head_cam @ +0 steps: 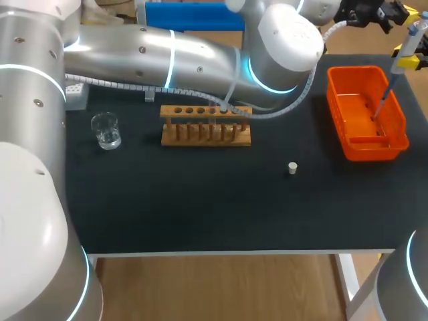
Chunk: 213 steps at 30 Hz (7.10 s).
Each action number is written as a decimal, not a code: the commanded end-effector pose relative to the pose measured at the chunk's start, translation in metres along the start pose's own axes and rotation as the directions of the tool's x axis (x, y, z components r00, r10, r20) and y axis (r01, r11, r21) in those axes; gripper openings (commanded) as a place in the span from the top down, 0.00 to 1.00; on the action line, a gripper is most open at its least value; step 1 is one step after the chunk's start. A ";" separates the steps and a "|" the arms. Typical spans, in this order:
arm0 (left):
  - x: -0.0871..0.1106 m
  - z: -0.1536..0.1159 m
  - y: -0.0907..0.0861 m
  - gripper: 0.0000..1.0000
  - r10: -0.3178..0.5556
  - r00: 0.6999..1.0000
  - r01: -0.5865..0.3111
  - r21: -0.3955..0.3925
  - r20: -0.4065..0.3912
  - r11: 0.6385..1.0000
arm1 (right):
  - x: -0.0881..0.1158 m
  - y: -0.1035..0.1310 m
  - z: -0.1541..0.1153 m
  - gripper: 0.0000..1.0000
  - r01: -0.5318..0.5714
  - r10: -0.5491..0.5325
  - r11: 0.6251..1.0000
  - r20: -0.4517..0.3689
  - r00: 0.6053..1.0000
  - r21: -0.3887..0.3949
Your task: Invert the test tube, pick up the pipette, mount the tip to pipette, aspirate from beaker and dispense into the tube, eject the tip, return the pipette, and cap with the stopper.
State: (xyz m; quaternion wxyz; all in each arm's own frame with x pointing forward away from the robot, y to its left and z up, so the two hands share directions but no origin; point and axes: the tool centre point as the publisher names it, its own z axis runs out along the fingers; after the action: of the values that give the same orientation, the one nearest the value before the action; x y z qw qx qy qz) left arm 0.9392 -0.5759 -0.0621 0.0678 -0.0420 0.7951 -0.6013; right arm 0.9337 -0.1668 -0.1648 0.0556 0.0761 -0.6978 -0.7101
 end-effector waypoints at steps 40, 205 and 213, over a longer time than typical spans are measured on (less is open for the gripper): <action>0.007 0.013 0.033 1.00 -0.008 1.000 0.008 0.015 -0.012 1.000 | -0.002 0.000 -0.003 1.00 0.001 -0.001 1.000 -0.008 1.000 0.000; 0.048 -0.297 0.163 0.00 -0.073 0.986 0.042 0.200 0.152 0.979 | -0.002 0.000 -0.003 1.00 0.001 -0.001 1.000 -0.008 1.000 0.000; 0.050 -0.307 0.168 0.00 -0.080 0.984 0.045 0.219 0.156 0.975 | -0.002 0.000 -0.003 1.00 0.001 -0.001 1.000 -0.008 1.000 0.000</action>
State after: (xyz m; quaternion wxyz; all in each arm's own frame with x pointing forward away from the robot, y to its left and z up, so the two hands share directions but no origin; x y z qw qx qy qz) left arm 0.8468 -0.2544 -0.1419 0.1139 -0.1180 0.7490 -0.6420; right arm 0.9349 -0.1675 -0.1657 0.0565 0.0770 -0.6970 -0.7107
